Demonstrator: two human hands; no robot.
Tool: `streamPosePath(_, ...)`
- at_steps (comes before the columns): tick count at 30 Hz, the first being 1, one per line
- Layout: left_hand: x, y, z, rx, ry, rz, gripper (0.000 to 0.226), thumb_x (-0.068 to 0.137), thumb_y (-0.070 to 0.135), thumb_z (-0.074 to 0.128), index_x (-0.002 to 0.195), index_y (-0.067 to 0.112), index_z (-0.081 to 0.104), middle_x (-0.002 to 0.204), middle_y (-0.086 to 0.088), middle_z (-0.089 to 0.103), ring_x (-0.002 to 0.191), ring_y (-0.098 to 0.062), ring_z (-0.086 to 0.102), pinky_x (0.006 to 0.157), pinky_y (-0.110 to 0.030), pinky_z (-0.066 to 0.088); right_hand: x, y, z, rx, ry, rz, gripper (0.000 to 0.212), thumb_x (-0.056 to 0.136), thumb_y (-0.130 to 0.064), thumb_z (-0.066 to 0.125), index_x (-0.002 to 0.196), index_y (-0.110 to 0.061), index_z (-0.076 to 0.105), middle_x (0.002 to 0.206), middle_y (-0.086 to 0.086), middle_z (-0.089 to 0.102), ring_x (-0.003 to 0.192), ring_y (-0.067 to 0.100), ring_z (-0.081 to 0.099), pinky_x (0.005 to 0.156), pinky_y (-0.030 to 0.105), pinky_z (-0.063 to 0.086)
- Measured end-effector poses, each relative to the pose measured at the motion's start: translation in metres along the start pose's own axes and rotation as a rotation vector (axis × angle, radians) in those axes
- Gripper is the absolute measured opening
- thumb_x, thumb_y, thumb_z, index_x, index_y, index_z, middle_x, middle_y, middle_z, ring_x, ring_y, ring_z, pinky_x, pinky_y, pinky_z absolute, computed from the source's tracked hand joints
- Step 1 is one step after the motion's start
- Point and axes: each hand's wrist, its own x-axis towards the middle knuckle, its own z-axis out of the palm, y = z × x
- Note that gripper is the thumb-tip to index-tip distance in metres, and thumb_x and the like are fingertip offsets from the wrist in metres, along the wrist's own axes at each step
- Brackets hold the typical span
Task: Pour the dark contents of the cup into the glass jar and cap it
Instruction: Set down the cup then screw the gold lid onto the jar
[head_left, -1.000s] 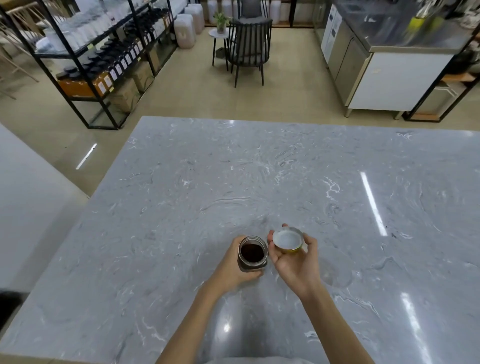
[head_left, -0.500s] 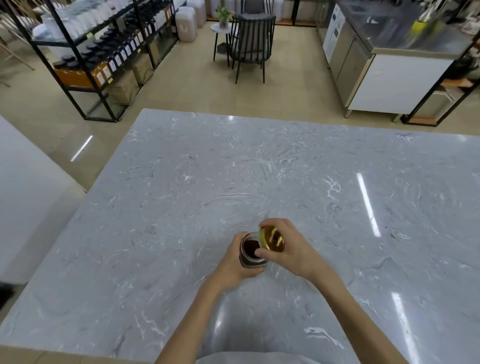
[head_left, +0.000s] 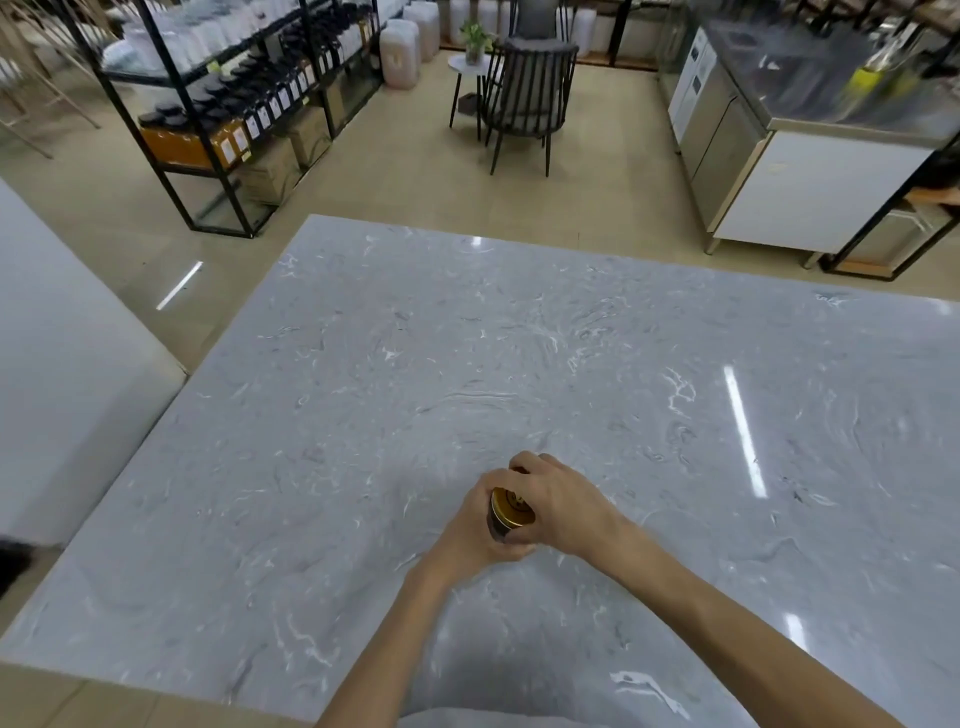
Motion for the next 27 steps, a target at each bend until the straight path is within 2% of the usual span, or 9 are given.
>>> streamPosePath(2,0.0,0.002,0.0,0.017,0.002,-0.007,0.085,0.06,0.033,0.093,0.117,0.063,0.037,0.124,0.014,0.058,0.113,0.004,0.059,0.086,-0.012,0.051,-0.002,0.0,0.003,0.003,0.017,0.012,0.064,0.081,-0.036,0.077,0.139,-0.033,0.049,0.125,0.004,0.054,0.11,0.024,0.054,0.089,0.033,0.051)
streamPosePath(5,0.0,0.001,0.0,0.016,-0.002,-0.016,0.086,0.059,0.033,0.094,0.113,0.068,0.037,0.122,0.017,0.057,0.112,0.006,0.059,0.085,-0.011,0.051,-0.004,-0.001,0.007,0.013,0.03,0.033,0.066,0.081,-0.034,0.078,0.139,-0.033,0.047,0.126,0.003,0.052,0.11,0.025,0.055,0.088,0.034,0.052)
streamPosePath(12,0.0,0.0,0.0,-0.001,-0.013,-0.015,0.087,0.056,0.04,0.095,0.12,0.061,0.039,0.126,0.014,0.058,0.117,-0.005,0.06,0.098,-0.029,0.055,-0.007,0.0,0.009,0.01,0.05,0.011,0.064,0.083,-0.033,0.076,0.139,-0.033,0.047,0.131,0.003,0.05,0.115,0.024,0.053,0.092,0.034,0.052)
streamPosePath(15,0.0,0.002,0.0,0.015,-0.013,-0.001,0.088,0.056,0.04,0.093,0.121,0.06,0.038,0.127,0.012,0.057,0.118,-0.008,0.06,0.097,-0.028,0.055,-0.004,-0.003,0.008,0.001,0.035,0.043,0.063,0.082,-0.034,0.076,0.139,-0.032,0.048,0.128,0.004,0.051,0.114,0.025,0.053,0.09,0.036,0.052)
streamPosePath(20,0.002,0.008,-0.001,-0.018,0.0,0.013,0.079,0.056,0.025,0.089,0.109,0.062,0.044,0.116,0.008,0.061,0.104,-0.011,0.064,0.086,-0.029,0.057,-0.002,-0.011,0.014,-0.02,0.079,0.219,0.064,0.081,-0.057,0.069,0.135,-0.032,0.046,0.121,0.003,0.045,0.107,0.024,0.053,0.081,0.036,0.053)
streamPosePath(22,0.003,0.011,-0.001,-0.038,-0.001,-0.012,0.079,0.056,0.021,0.089,0.105,0.065,0.046,0.115,0.006,0.062,0.103,-0.014,0.064,0.083,-0.029,0.058,-0.003,-0.012,0.017,-0.015,0.116,0.221,0.067,0.08,-0.063,0.066,0.135,-0.032,0.044,0.126,0.003,0.044,0.116,0.023,0.049,0.087,0.037,0.052)
streamPosePath(23,0.003,0.012,-0.001,-0.047,-0.015,-0.019,0.08,0.057,0.02,0.09,0.106,0.065,0.046,0.117,0.007,0.063,0.105,-0.015,0.065,0.084,-0.03,0.059,-0.004,-0.009,0.018,-0.007,0.122,0.183,0.07,0.081,-0.063,0.064,0.139,-0.032,0.041,0.136,0.003,0.041,0.128,0.024,0.044,0.095,0.039,0.049)
streamPosePath(25,0.001,0.011,-0.001,-0.033,-0.026,-0.008,0.086,0.058,0.023,0.092,0.114,0.066,0.042,0.122,0.01,0.062,0.112,-0.012,0.064,0.09,-0.033,0.059,-0.01,-0.003,0.018,0.02,0.102,0.063,0.073,0.084,-0.054,0.064,0.147,-0.034,0.033,0.154,-0.001,0.031,0.144,0.024,0.028,0.108,0.039,0.041)
streamPosePath(27,-0.001,0.01,-0.001,-0.029,-0.009,0.018,0.087,0.058,0.025,0.09,0.114,0.068,0.04,0.124,0.01,0.06,0.114,-0.011,0.063,0.093,-0.033,0.057,-0.016,-0.002,0.018,0.063,0.108,0.053,0.067,0.086,-0.047,0.065,0.145,-0.034,0.036,0.148,-0.006,0.038,0.136,0.021,0.038,0.101,0.034,0.045)
